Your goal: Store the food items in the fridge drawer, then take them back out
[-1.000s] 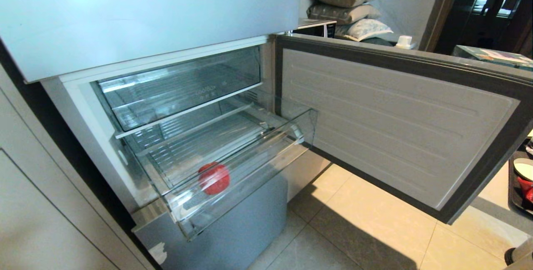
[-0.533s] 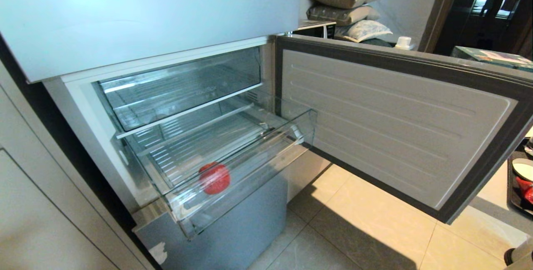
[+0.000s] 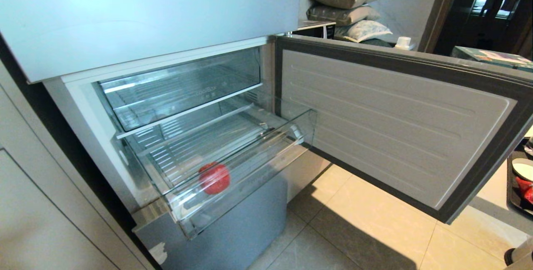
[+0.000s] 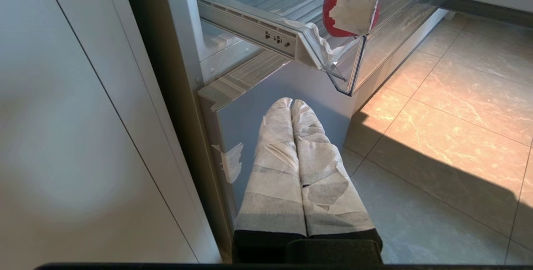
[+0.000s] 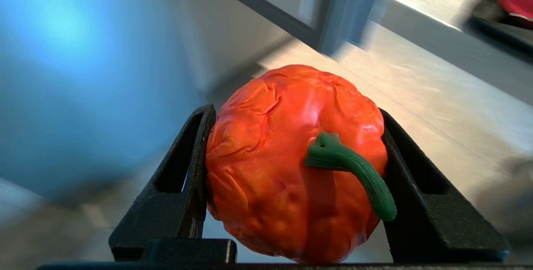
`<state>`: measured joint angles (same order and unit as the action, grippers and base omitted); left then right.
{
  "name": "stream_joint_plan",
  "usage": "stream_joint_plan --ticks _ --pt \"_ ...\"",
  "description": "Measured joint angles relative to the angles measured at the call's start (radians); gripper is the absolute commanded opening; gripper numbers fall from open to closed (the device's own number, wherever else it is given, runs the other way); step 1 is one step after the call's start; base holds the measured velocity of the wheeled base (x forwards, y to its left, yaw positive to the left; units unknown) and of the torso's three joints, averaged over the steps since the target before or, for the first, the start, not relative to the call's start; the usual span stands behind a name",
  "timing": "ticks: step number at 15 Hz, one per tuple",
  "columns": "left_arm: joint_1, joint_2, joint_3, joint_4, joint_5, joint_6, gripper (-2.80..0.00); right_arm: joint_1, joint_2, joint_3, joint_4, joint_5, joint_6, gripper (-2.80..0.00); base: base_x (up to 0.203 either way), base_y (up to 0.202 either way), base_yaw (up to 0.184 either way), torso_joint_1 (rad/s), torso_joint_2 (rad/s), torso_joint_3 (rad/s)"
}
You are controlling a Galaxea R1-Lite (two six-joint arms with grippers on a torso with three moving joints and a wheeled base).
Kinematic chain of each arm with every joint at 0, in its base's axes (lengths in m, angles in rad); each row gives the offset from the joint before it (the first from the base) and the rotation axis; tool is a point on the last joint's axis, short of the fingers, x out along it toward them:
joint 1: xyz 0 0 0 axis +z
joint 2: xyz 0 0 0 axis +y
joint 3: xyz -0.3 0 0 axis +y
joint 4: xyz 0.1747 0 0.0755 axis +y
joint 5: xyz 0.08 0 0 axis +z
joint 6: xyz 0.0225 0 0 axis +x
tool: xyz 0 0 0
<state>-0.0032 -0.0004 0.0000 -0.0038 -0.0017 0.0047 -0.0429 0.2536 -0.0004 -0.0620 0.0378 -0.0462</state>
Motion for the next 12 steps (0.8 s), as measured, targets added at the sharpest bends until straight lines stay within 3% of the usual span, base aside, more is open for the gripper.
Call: stream_joint_plan --ticks 3,12 --pt "0.000 0.000 0.000 0.000 0.000 0.000 -2.80 0.020 -0.120 -0.002 0.059 -0.030 -0.070 -2.80 0.000 0.000 0.000 0.000 0.00 0.000" --pt "-0.001 0.000 0.000 0.000 0.000 0.000 -2.80 0.029 -0.254 0.000 0.070 -0.045 -0.012 -2.80 0.000 0.000 0.007 0.001 0.00 0.000"
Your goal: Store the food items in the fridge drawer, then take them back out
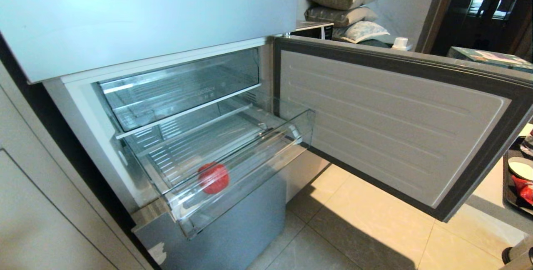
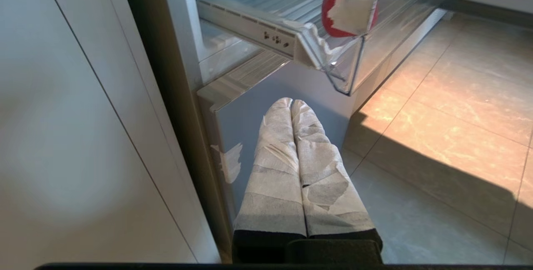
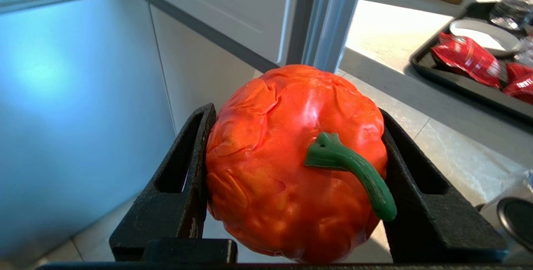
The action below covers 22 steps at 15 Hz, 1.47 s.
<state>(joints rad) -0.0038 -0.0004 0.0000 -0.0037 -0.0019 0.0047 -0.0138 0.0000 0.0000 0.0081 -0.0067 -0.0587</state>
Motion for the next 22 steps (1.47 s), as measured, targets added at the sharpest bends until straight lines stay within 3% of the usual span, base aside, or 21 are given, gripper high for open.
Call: stream_joint_plan --ticks 16,22 --pt "0.001 0.000 0.000 0.000 0.000 0.000 -2.80 0.000 -0.001 0.000 -0.001 -0.004 0.025 -2.80 0.001 -0.008 0.172 0.004 0.00 0.003" --pt "0.001 0.000 0.000 0.000 0.000 0.000 -2.80 0.010 0.084 -0.005 -0.022 0.005 0.022 -2.80 0.000 -0.004 0.039 0.001 0.00 0.000"
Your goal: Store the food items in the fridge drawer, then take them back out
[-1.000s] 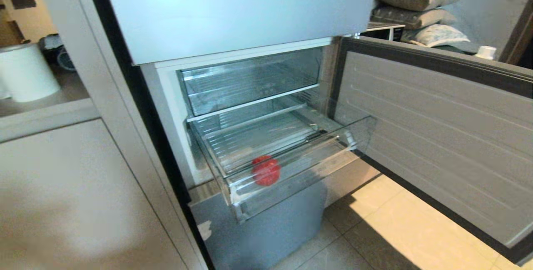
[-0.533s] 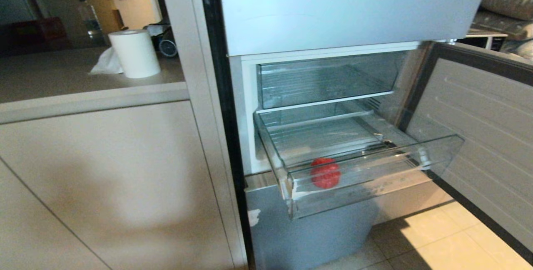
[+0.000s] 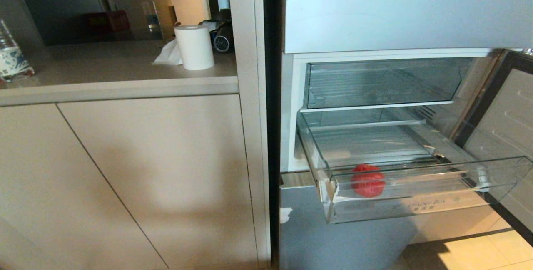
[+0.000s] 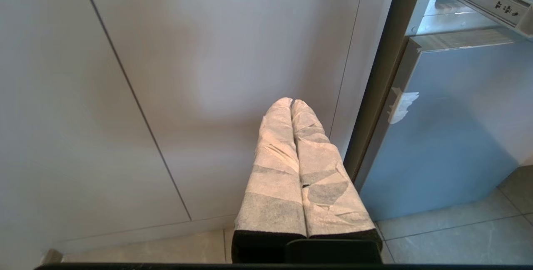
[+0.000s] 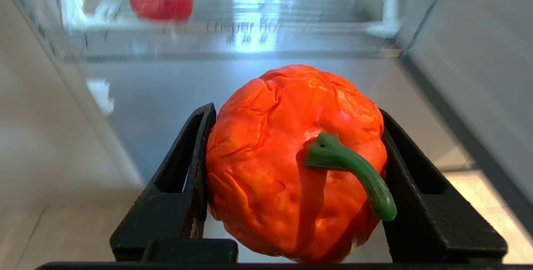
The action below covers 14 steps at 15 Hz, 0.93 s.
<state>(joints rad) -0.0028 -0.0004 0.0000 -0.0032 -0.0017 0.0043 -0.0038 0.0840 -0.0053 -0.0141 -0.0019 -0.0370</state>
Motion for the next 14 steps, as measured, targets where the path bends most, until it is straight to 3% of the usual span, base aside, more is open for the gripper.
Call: stream_joint_plan --ticks 4,14 --pt "0.000 0.000 0.000 0.000 0.000 0.000 -2.80 0.033 0.288 -0.172 -0.061 0.002 0.041 -2.80 0.000 0.000 0.000 0.000 0.00 0.000" --pt "0.000 0.000 0.000 0.000 0.000 0.000 -2.80 0.099 1.228 -0.789 -0.109 0.007 0.121 -2.80 0.000 0.000 0.000 0.000 0.00 0.000"
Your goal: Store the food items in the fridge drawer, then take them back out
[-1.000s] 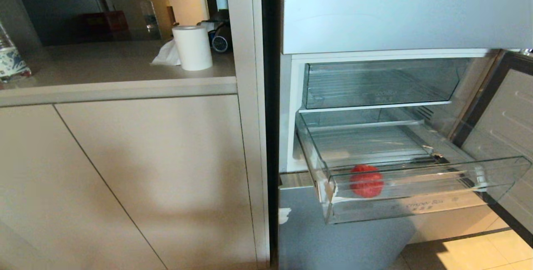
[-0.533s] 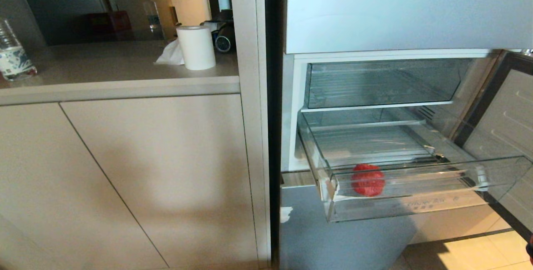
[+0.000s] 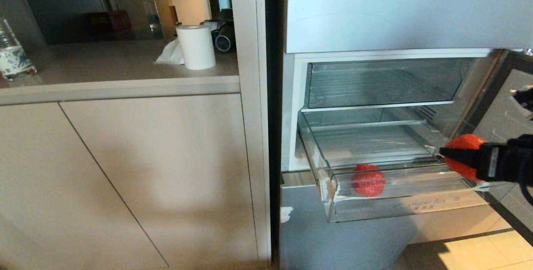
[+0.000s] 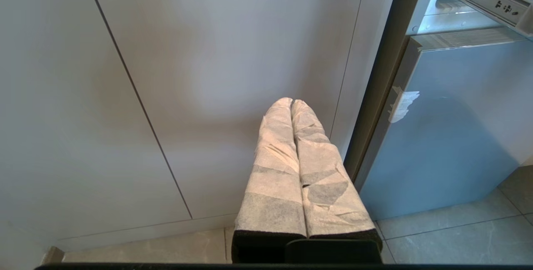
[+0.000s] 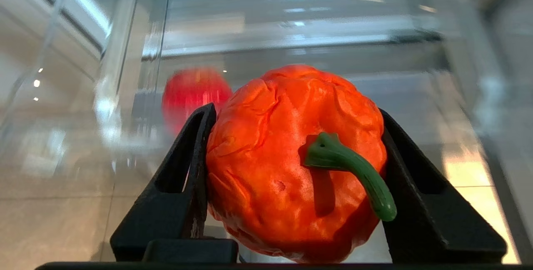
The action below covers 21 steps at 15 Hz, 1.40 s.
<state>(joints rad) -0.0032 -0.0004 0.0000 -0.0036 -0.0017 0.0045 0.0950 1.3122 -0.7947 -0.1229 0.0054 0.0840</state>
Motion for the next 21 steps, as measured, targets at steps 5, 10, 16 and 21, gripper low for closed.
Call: stream_joint_plan --ticks 5,10,16,21 --pt "0.000 0.000 0.000 0.000 0.001 0.000 -2.80 0.010 0.338 -0.105 -0.253 -0.002 0.009 -2.80 0.000 0.000 0.000 0.000 0.00 0.000" --pt "0.000 0.000 0.000 0.000 0.000 0.000 -2.80 0.010 0.525 -0.185 -0.355 0.000 0.029 0.00 0.000 0.000 0.000 0.000 0.00 0.000" --pt "0.000 0.000 0.000 0.000 0.000 0.000 -2.80 0.010 0.611 -0.229 -0.391 -0.001 0.055 0.00 0.000 0.000 0.000 0.000 0.00 0.000" --pt "0.000 0.000 0.000 0.000 0.000 0.000 -2.80 0.010 0.485 -0.196 -0.378 -0.002 0.055 -2.80 0.000 0.000 0.000 0.000 0.00 0.000"
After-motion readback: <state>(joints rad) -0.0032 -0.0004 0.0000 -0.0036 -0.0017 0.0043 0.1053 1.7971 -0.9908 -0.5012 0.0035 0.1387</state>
